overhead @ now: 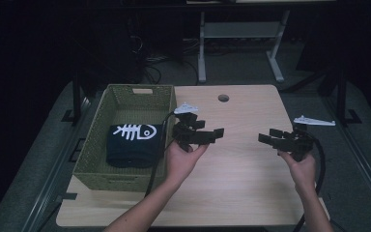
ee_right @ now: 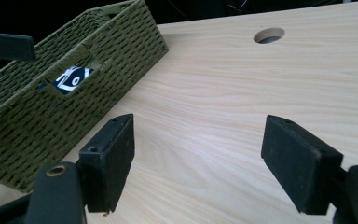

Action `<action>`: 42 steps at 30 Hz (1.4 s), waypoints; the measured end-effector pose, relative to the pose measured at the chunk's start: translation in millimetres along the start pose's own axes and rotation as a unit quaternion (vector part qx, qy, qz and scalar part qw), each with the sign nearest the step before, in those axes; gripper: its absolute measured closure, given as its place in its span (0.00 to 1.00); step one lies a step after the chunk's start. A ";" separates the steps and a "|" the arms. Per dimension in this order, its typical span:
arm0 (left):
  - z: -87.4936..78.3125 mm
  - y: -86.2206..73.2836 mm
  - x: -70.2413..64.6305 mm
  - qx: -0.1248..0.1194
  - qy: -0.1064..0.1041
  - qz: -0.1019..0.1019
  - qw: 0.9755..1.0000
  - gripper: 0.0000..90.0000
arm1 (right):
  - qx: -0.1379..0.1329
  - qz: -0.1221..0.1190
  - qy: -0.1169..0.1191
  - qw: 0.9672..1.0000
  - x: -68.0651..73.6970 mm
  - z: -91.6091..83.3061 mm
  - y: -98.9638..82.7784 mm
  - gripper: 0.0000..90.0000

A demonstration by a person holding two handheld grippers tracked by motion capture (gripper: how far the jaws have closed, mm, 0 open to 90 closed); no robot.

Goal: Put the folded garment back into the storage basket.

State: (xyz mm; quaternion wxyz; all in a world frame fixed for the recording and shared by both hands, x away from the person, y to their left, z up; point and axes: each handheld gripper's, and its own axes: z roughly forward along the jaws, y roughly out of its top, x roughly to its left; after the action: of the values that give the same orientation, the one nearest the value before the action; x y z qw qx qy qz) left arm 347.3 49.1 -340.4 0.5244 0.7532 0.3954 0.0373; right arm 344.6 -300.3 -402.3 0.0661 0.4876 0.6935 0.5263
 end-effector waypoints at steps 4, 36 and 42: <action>7.4 -4.6 -6.2 0.004 -0.010 0.003 1.000 0.21 | 0.002 0.006 -0.007 1.000 -7.5 -4.6 -7.7 0.28; 38.0 -70.2 -33.3 0.028 -0.070 0.029 0.997 0.21 | 0.033 0.036 -0.049 0.998 -33.0 -37.7 -61.5 0.28; 37.6 -81.1 -31.3 0.042 -0.076 0.033 0.996 0.21 | 0.026 0.034 -0.053 0.998 -31.4 -45.8 -72.3 0.28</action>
State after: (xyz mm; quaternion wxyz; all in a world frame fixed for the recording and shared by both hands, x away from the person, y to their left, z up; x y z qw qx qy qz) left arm 298.5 11.8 -412.4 0.5190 0.7882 0.3303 -0.0192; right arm 289.2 -352.1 -452.9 0.0722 0.5400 0.6855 0.4831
